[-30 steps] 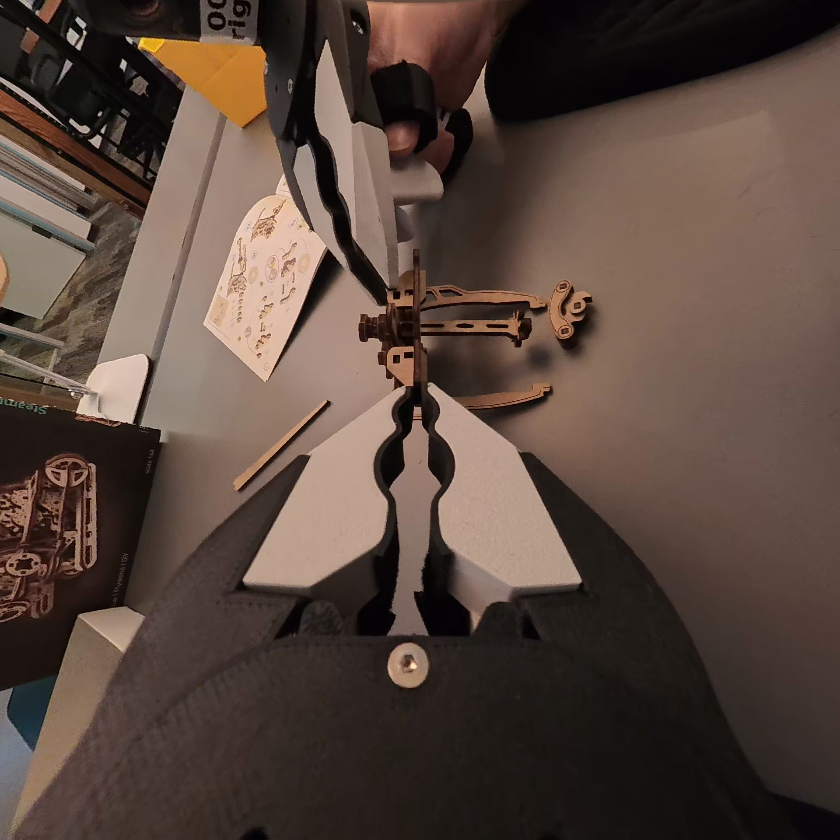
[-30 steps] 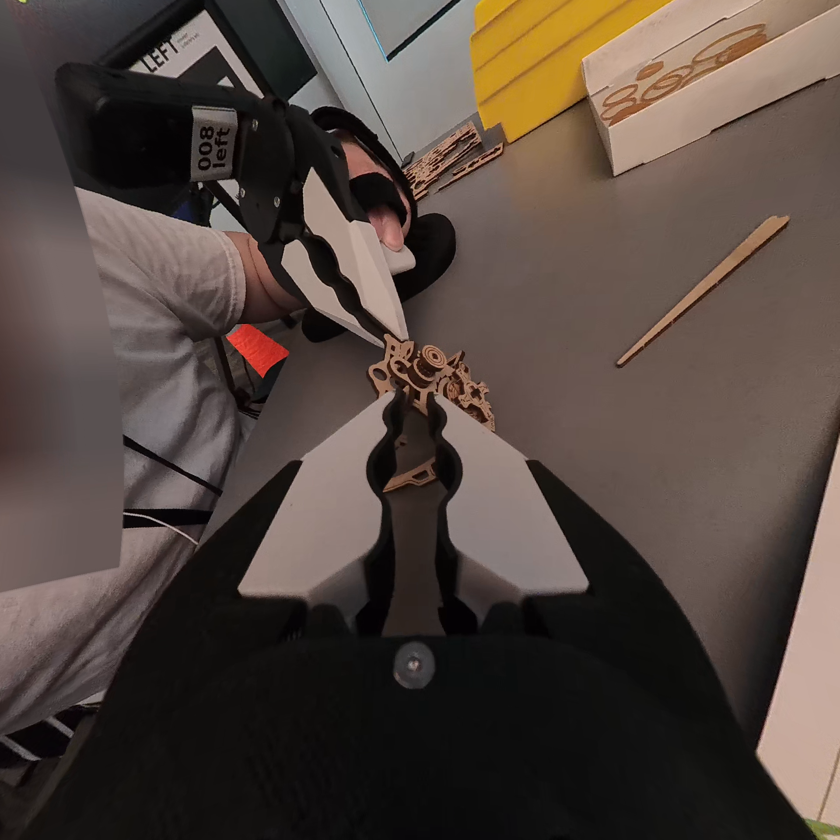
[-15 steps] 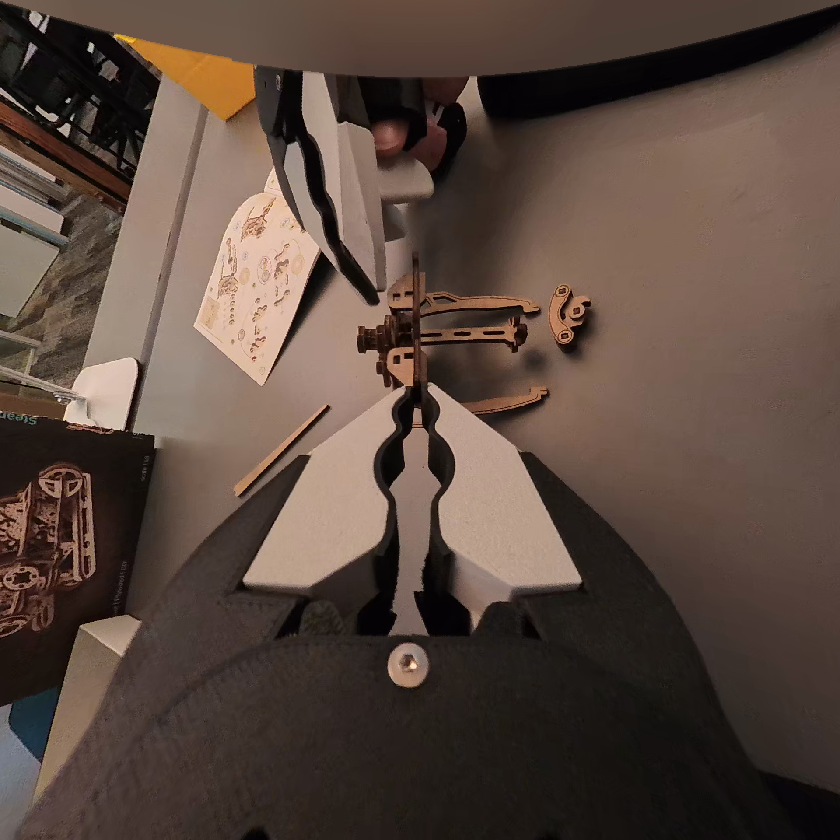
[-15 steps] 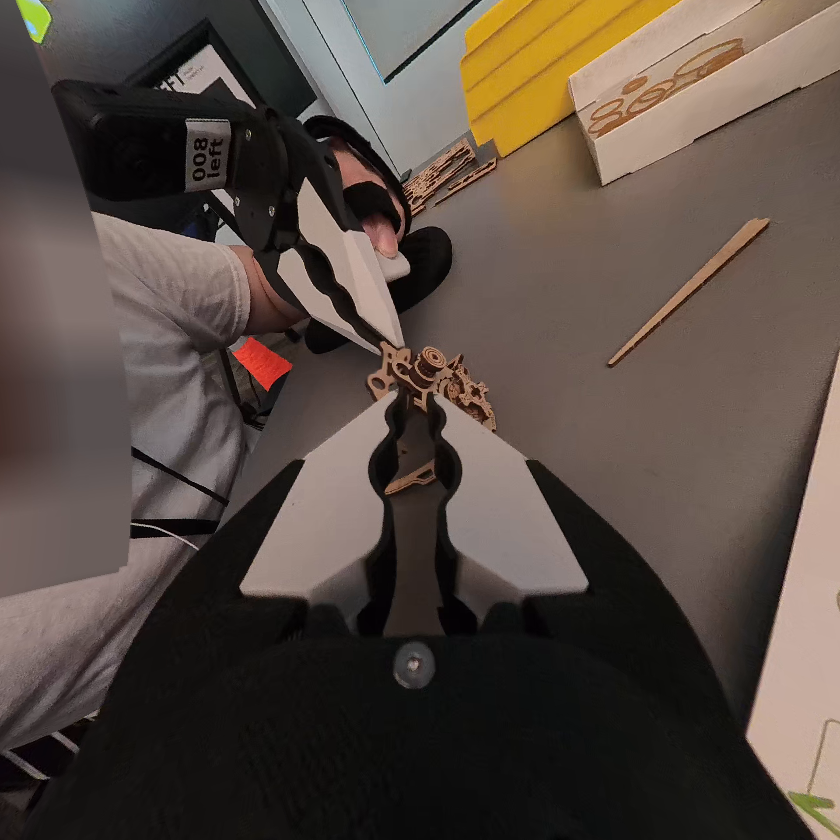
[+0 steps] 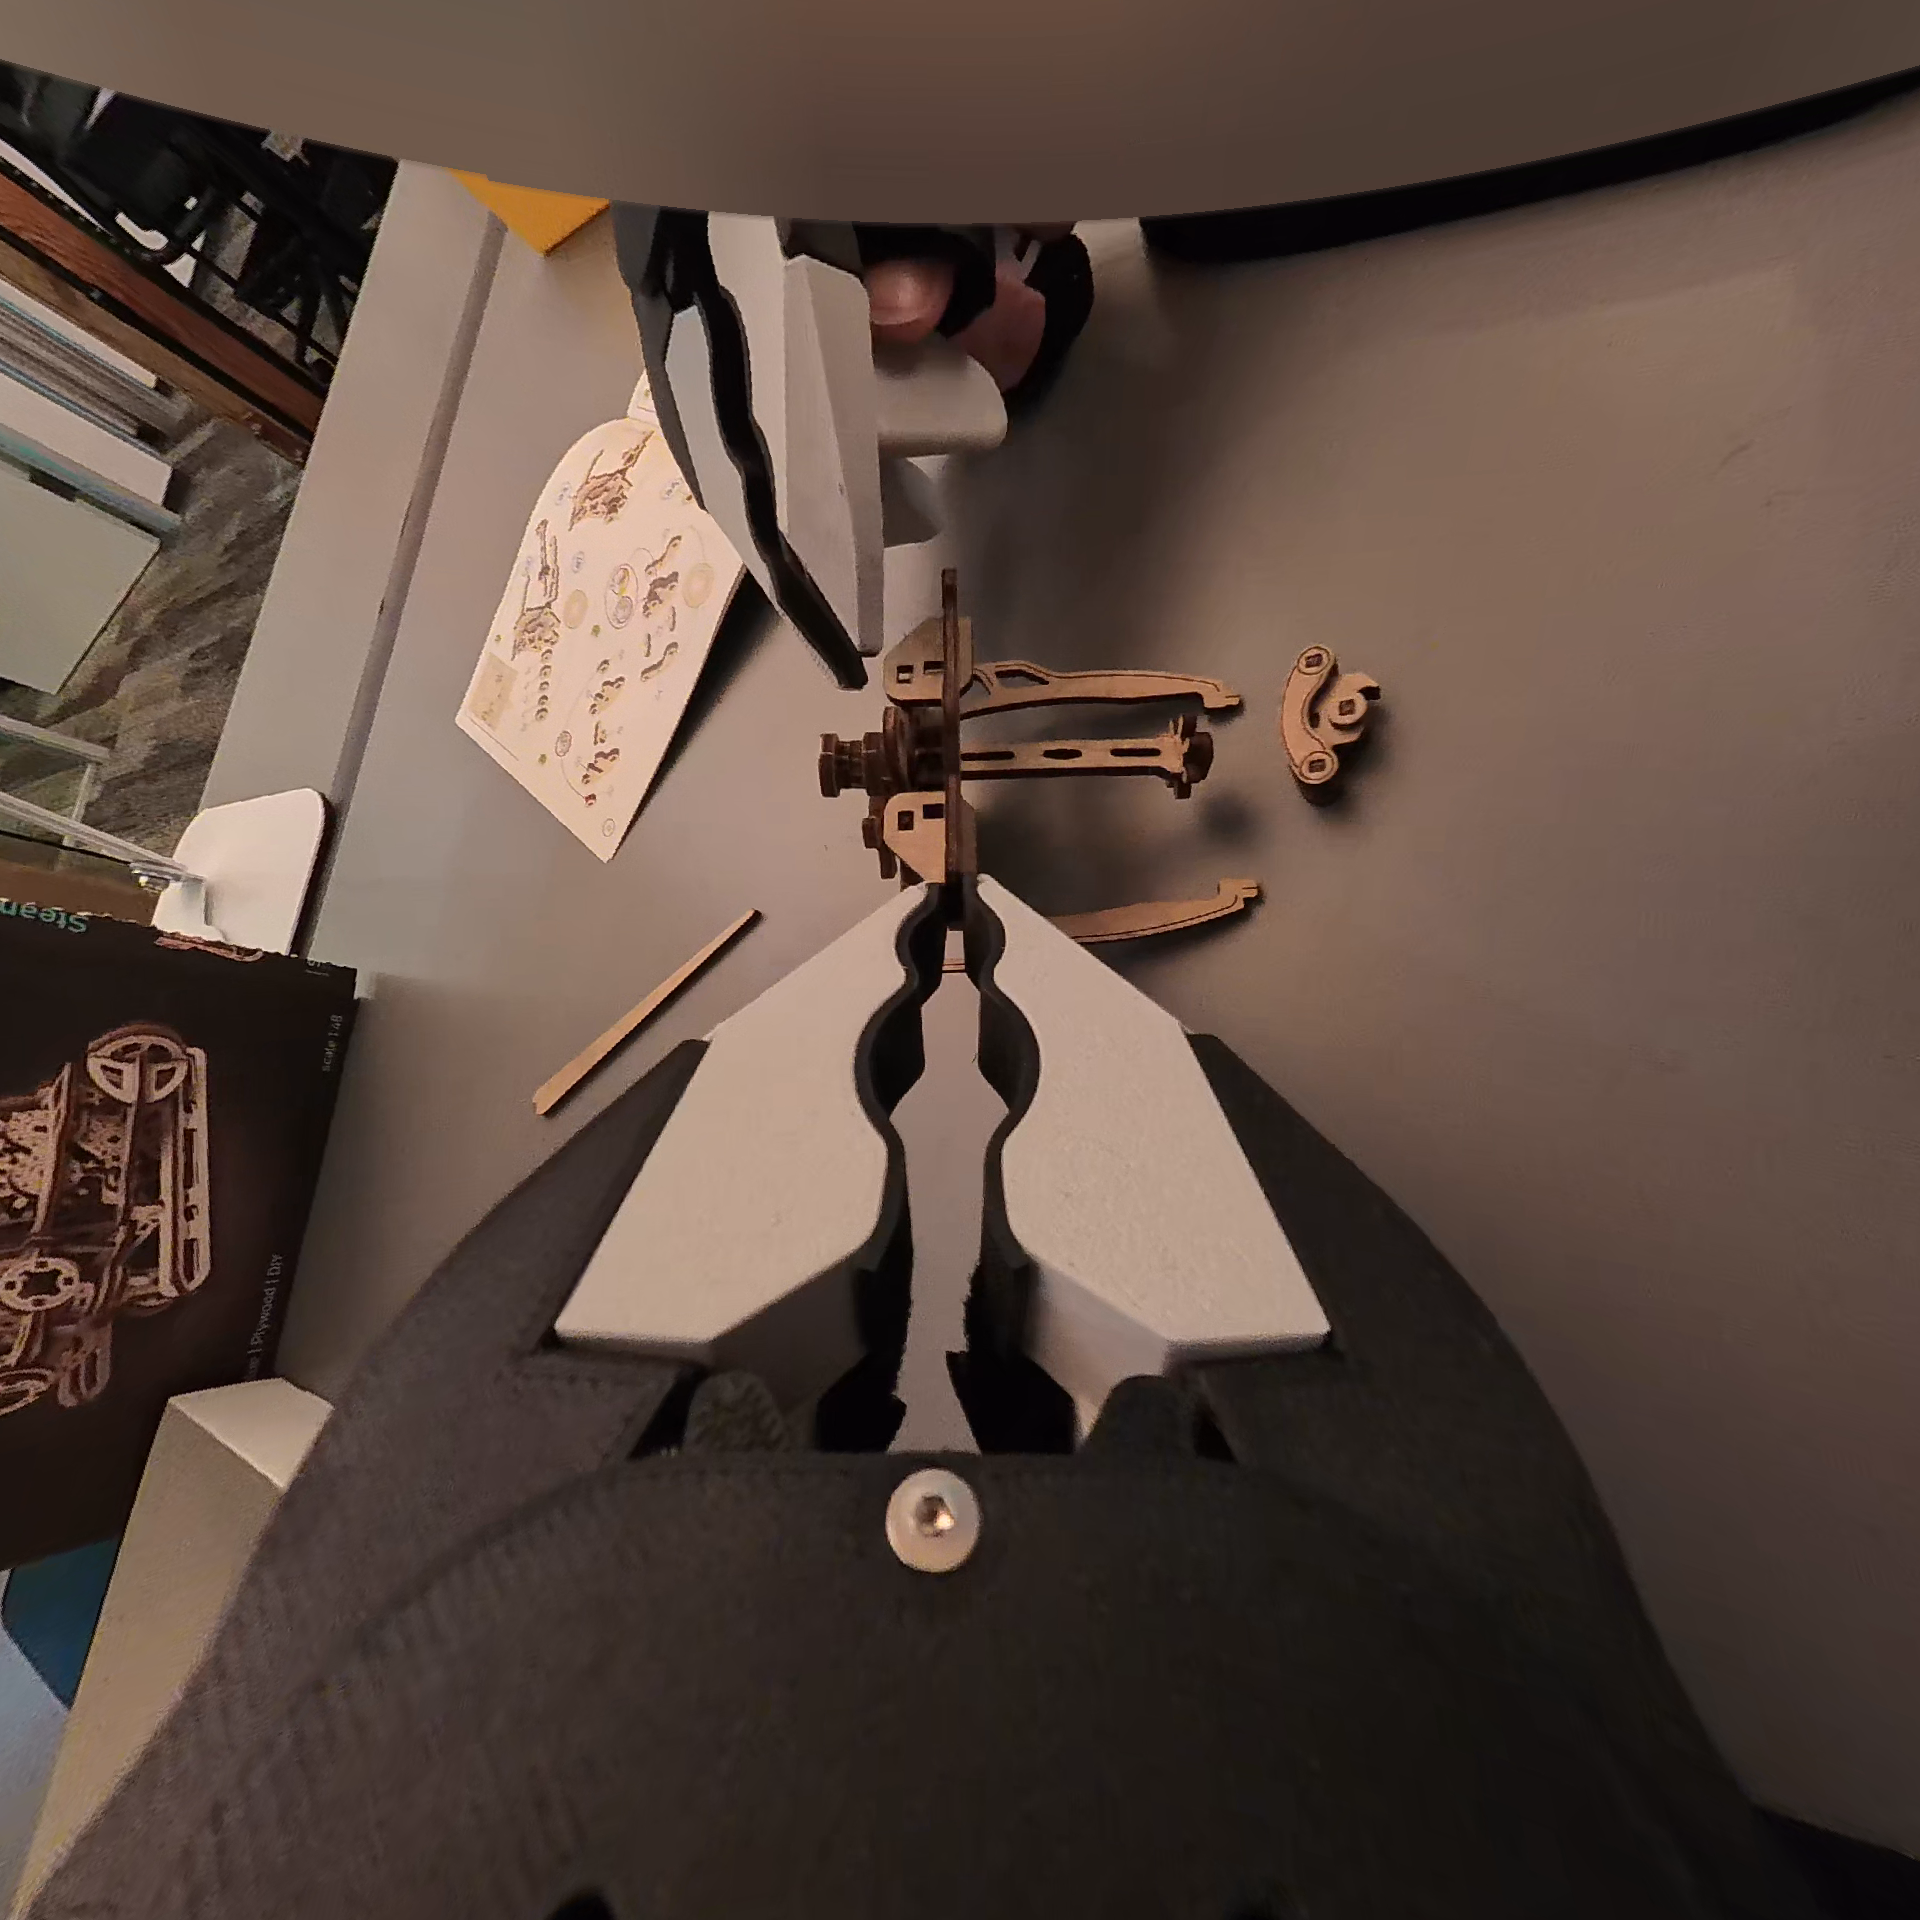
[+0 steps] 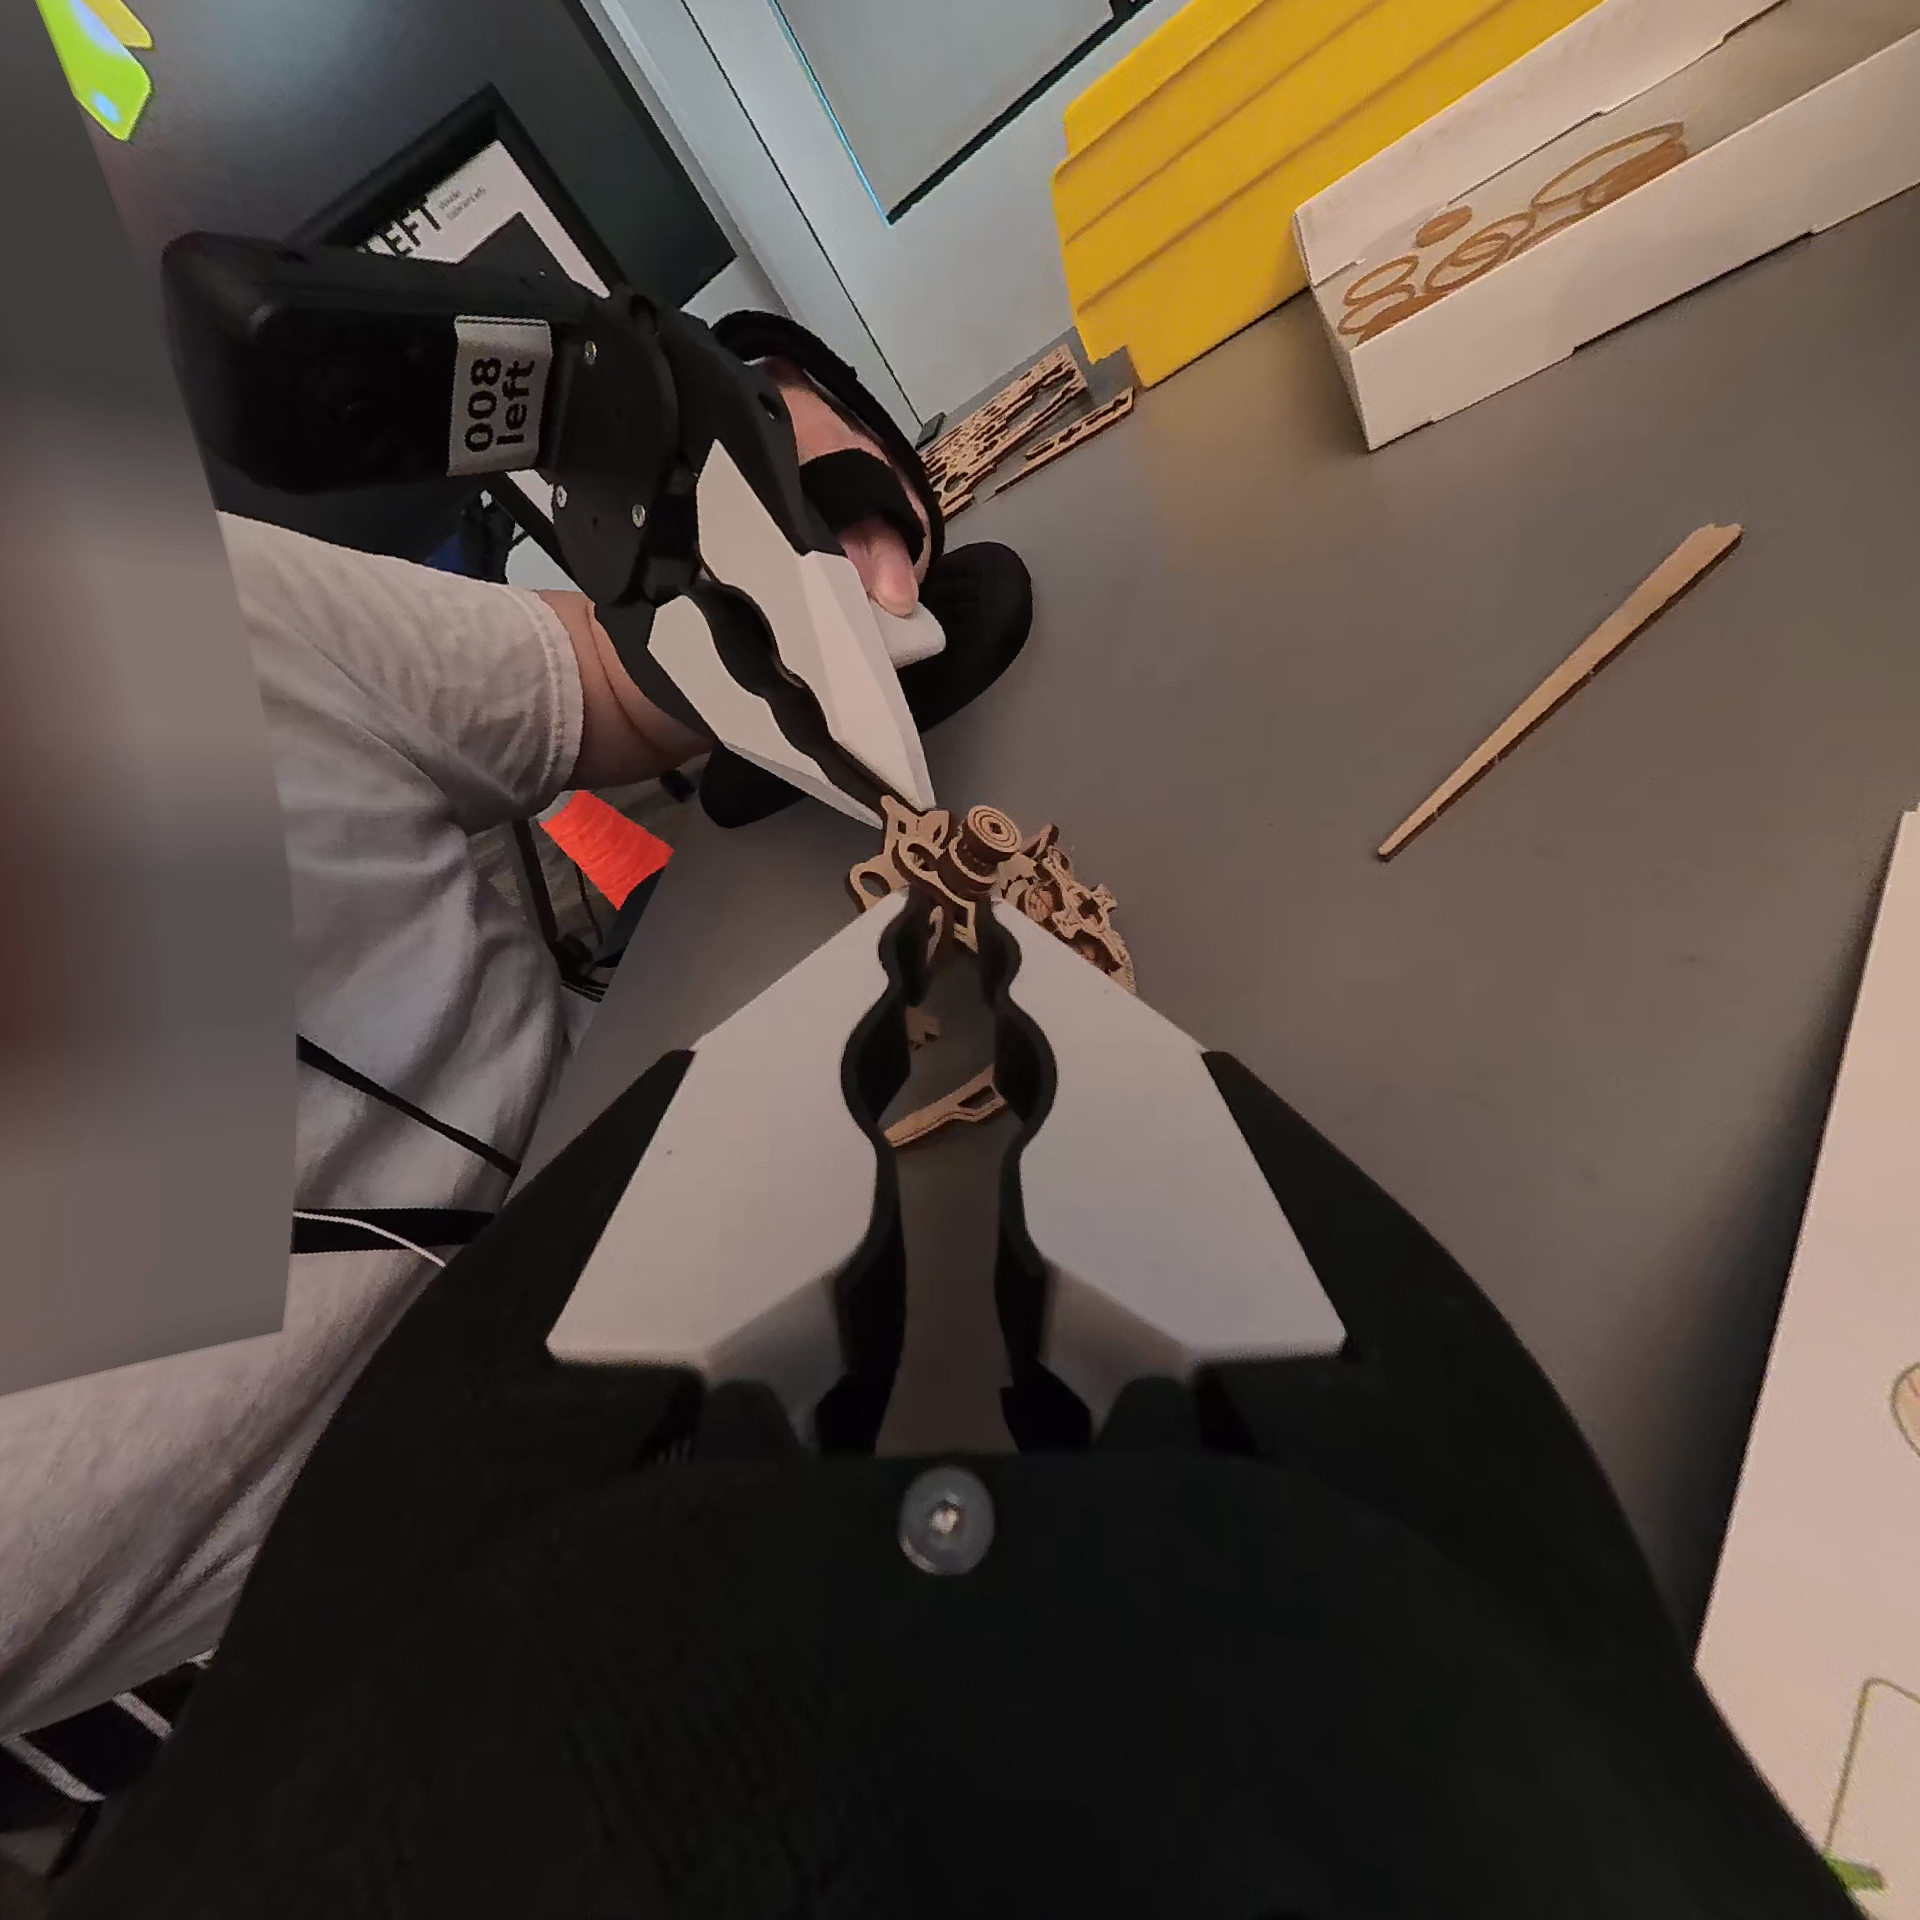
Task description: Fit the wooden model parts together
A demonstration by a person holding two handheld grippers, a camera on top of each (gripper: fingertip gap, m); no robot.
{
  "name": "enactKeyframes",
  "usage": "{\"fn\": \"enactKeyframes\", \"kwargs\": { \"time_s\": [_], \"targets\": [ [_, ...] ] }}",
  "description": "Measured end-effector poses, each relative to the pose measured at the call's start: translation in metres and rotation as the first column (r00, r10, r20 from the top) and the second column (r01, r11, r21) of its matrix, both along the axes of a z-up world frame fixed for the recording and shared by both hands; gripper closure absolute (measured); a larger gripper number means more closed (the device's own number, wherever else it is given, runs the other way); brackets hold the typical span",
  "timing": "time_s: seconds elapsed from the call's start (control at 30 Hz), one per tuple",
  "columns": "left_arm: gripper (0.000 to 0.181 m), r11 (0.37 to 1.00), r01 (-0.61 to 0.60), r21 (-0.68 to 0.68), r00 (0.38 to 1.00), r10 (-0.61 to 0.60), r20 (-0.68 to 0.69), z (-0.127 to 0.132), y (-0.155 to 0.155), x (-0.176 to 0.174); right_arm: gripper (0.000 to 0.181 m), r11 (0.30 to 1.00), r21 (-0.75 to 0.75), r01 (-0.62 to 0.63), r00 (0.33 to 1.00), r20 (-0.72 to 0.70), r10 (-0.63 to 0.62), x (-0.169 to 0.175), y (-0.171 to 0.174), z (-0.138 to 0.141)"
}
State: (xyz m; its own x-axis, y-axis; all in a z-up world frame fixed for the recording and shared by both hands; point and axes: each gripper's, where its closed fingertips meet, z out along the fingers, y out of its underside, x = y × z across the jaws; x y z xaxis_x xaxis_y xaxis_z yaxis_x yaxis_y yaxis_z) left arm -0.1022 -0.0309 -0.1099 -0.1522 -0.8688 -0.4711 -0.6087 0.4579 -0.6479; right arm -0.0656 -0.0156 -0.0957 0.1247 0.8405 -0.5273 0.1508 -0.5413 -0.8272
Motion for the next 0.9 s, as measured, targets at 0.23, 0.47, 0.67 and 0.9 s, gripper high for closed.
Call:
{"fn": "enactKeyframes", "kwargs": {
  "time_s": [0.23, 0.47, 0.67, 0.9],
  "targets": [
    [0.181, 1.0, -0.013, -0.001, 1.0, 0.013, 0.004, -0.0007, 0.0014, -0.0021, 0.174, 1.0, -0.019, -0.014, 1.0, 0.009, 0.014, -0.0007, 0.0022, -0.0027],
    [0.181, 1.0, -0.019, 0.001, 1.0, 0.019, 0.0, -0.0006, 0.004, -0.002, 0.174, 0.999, -0.009, -0.046, 0.998, 0.044, 0.046, -0.0004, -0.0011, -0.0056],
    [0.181, 1.0, -0.014, 0.009, 1.0, 0.014, -0.002, -0.001, 0.0041, -0.0024, 0.172, 0.99, 0.069, -0.122, 0.991, 0.069, 0.118, -0.0062, -0.0033, 0.002],
    [0.181, 1.0, -0.015, 0.014, 1.0, 0.015, -0.001, -0.001, 0.0073, -0.0034, 0.167, 0.958, 0.2, -0.206, 0.97, 0.17, 0.173, -0.0026, 0.0033, -0.006]
  ]
}}
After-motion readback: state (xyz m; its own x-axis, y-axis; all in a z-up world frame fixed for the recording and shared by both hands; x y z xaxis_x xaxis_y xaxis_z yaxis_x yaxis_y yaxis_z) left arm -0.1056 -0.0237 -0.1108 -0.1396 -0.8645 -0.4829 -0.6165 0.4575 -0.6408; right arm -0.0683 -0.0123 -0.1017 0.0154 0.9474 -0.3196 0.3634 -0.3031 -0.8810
